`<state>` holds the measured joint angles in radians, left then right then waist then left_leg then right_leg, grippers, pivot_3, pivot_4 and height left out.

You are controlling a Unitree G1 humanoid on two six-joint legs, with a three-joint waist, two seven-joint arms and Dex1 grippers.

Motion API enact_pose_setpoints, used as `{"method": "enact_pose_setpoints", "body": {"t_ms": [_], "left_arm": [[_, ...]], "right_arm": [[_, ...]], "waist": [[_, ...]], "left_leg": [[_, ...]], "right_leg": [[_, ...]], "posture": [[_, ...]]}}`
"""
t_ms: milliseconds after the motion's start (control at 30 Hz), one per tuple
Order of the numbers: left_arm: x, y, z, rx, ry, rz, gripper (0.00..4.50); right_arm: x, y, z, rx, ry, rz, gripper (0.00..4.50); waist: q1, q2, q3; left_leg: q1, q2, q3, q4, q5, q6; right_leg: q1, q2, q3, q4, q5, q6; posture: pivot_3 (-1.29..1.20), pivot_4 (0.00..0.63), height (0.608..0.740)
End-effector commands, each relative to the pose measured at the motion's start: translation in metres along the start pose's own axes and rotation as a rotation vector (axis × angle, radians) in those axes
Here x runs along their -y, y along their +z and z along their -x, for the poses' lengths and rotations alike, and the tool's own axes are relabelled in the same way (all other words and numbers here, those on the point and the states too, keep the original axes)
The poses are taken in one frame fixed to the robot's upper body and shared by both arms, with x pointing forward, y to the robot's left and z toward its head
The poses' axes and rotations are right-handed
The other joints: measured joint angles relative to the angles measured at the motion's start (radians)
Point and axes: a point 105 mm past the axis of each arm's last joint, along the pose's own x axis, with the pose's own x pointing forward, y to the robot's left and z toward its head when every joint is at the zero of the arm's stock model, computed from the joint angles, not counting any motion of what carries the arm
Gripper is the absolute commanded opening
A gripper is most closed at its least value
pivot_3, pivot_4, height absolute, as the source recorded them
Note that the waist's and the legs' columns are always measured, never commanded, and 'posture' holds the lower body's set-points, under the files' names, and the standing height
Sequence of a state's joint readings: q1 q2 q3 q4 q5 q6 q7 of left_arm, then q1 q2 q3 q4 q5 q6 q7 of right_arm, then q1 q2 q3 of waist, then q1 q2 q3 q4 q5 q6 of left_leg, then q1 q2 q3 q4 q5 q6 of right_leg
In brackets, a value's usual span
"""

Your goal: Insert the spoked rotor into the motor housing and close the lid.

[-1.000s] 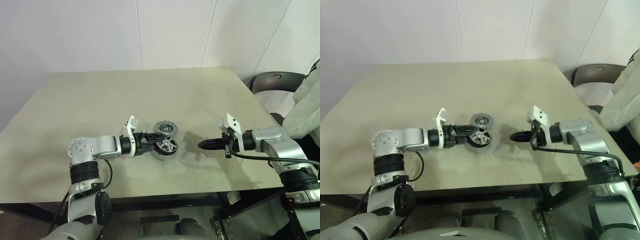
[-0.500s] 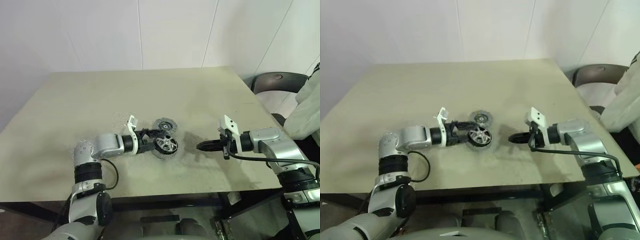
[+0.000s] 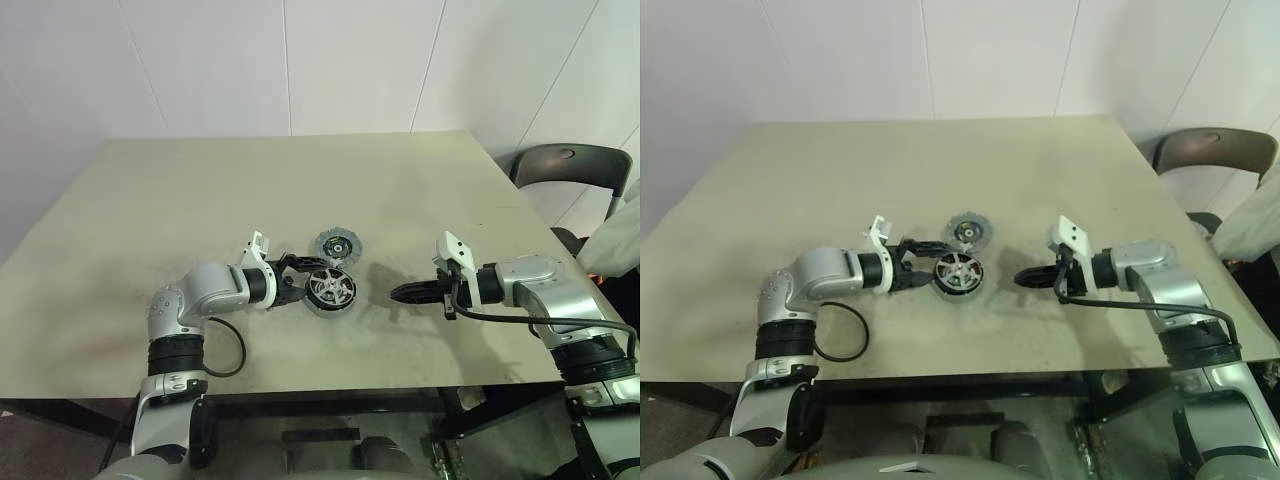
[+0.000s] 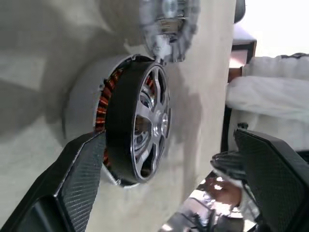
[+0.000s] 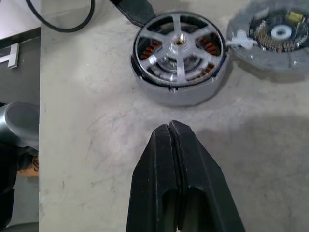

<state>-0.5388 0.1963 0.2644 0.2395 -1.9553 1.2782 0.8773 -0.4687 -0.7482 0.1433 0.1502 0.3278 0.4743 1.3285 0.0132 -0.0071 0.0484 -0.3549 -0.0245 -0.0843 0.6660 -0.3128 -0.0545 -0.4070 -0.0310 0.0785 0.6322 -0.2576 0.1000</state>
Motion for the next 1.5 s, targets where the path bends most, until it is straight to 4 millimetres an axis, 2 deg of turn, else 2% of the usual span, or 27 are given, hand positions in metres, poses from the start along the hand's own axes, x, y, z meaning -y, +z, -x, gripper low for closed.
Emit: {"method": "enact_pose_setpoints", "body": {"t_ms": [33, 267, 367, 500, 633, 733, 833, 900, 1000, 1067, 1133, 1233, 1367, 1500], "left_arm": [[0.013, 0.004, 0.01, 0.006, -0.025, -0.102, 4.47], [0.022, 0.007, 0.026, -0.014, -0.002, -0.289, 4.47], [0.016, 0.009, 0.04, -0.015, 0.094, -0.48, 4.47], [0.014, 0.019, 0.059, 0.061, 0.133, -0.71, 4.47], [0.01, 0.034, 0.081, 0.181, 0.128, -0.976, 4.47], [-0.002, 0.044, 0.096, 0.245, 0.148, -1.148, 4.47], [-0.013, 0.043, 0.104, 0.289, 0.131, -1.329, 4.47], [-0.02, 0.035, 0.107, 0.287, 0.103, -1.436, 4.47], [-0.029, 0.034, 0.111, 0.336, 0.102, -1.459, 4.47], [-0.024, 0.038, 0.113, 0.412, 0.084, -1.456, 4.47], [-0.019, 0.038, 0.114, 0.463, 0.048, -1.436, 4.47], [-0.023, 0.031, 0.113, 0.457, 0.046, -1.438, 4.47], [-0.035, 0.013, 0.111, 0.403, 0.032, -1.389, 4.47], [-0.036, 0.01, 0.109, 0.426, 0.037, -1.373, 4.47]], "right_arm": [[-0.001, 0.012, 0.0, 0.017, 0.003, 0.045, 0.0], [-0.002, 0.011, 0.0, 0.02, 0.008, 0.042, 0.0], [-0.004, 0.015, -0.003, 0.034, 0.012, 0.054, 0.0], [-0.005, 0.031, -0.009, 0.096, 0.013, 0.082, 0.0], [-0.009, 0.048, -0.026, 0.151, 0.005, 0.131, 0.0], [-0.006, 0.056, -0.044, 0.182, -0.021, 0.139, 0.0], [-0.008, 0.056, -0.061, 0.182, -0.011, 0.149, 0.0], [-0.005, 0.057, -0.071, 0.181, -0.028, 0.161, 0.0], [-0.002, 0.061, -0.084, 0.2, -0.046, 0.176, 0.0], [-0.001, 0.065, -0.09, 0.231, -0.056, 0.176, 0.0], [-0.003, 0.062, -0.097, 0.216, -0.049, 0.199, 0.0], [-0.002, 0.055, -0.104, 0.196, -0.06, 0.217, 0.0], [0.001, 0.038, -0.114, 0.137, -0.06, 0.197, 0.0], [0.011, 0.002, -0.122, -0.008, -0.093, 0.156, 0.0]], "waist": [[-0.001, 0.0, 0.0], [-0.001, 0.0, 0.0], [-0.003, 0.0, 0.0], [-0.007, 0.001, 0.0], [-0.027, 0.001, 0.0], [-0.03, 0.001, 0.0], [-0.029, 0.002, 0.0], [-0.027, 0.002, 0.0], [-0.024, 0.002, 0.0], [-0.023, 0.002, 0.0], [-0.025, 0.002, 0.0], [-0.029, 0.002, 0.0], [-0.035, 0.002, 0.0], [-0.032, 0.002, 0.0]], "left_leg": [[0.0, 0.0, 0.0, 0.0, 0.0, 0.0], [0.0, 0.0, 0.0, 0.0, 0.0, 0.0], [0.0, 0.0, 0.001, 0.0, 0.0, 0.0], [0.0, 0.0, 0.003, -0.001, 0.0, -0.001], [0.001, 0.001, 0.004, -0.002, 0.001, -0.001], [0.001, 0.002, 0.005, -0.002, 0.001, -0.001], [0.001, 0.002, 0.005, -0.002, -0.002, 0.003], [0.0, 0.002, 0.005, -0.002, -0.002, 0.004], [0.0, 0.002, 0.005, -0.002, -0.002, 0.004], [0.0, 0.002, 0.004, -0.002, -0.003, 0.005], [0.0, 0.003, 0.003, -0.001, -0.003, 0.005], [0.001, 0.003, 0.003, -0.001, -0.003, 0.005], [0.001, 0.003, 0.003, -0.002, -0.003, 0.006], [0.003, 0.003, 0.003, -0.001, -0.003, 0.006]], "right_leg": [[0.0, 0.0, 0.0, 0.0, 0.0, 0.0], [0.0, 0.0, 0.0, 0.0, 0.0, 0.0], [0.0, 0.0, 0.0, 0.0, 0.0, 0.0], [0.0, 0.002, -0.001, 0.0, 0.0, 0.0], [0.0, 0.002, -0.001, 0.0, 0.0, -0.001], [0.0, 0.003, 0.0, 0.0, 0.0, -0.001], [0.0, 0.003, 0.0, 0.0, 0.0, -0.001], [0.0, 0.003, -0.001, -0.001, 0.0, -0.001], [0.0, 0.002, 0.0, -0.001, 0.0, -0.001], [0.0, 0.002, -0.001, -0.001, 0.0, -0.001], [0.0, 0.002, -0.002, 0.0, 0.0, -0.001], [0.0, 0.002, -0.002, 0.0, 0.0, -0.001], [0.0, 0.002, 0.0, 0.001, 0.0, -0.001], [0.001, 0.002, -0.001, 0.002, 0.0, -0.001]], "posture": [[0.0, 0.0, 0.74], [0.0, 0.0, 0.74], [0.0, 0.0, 0.74], [0.0, 0.0, 0.74], [0.0, 0.0, 0.74], [0.0, 0.0, 0.74], [0.0, 0.0, 0.74], [0.0, 0.0, 0.74], [0.0, 0.0, 0.74], [0.0, 0.0, 0.74], [0.0, 0.0, 0.74], [0.0, 0.0, 0.74], [0.0, 0.0, 0.74], [0.0, 0.0, 0.74]]}}
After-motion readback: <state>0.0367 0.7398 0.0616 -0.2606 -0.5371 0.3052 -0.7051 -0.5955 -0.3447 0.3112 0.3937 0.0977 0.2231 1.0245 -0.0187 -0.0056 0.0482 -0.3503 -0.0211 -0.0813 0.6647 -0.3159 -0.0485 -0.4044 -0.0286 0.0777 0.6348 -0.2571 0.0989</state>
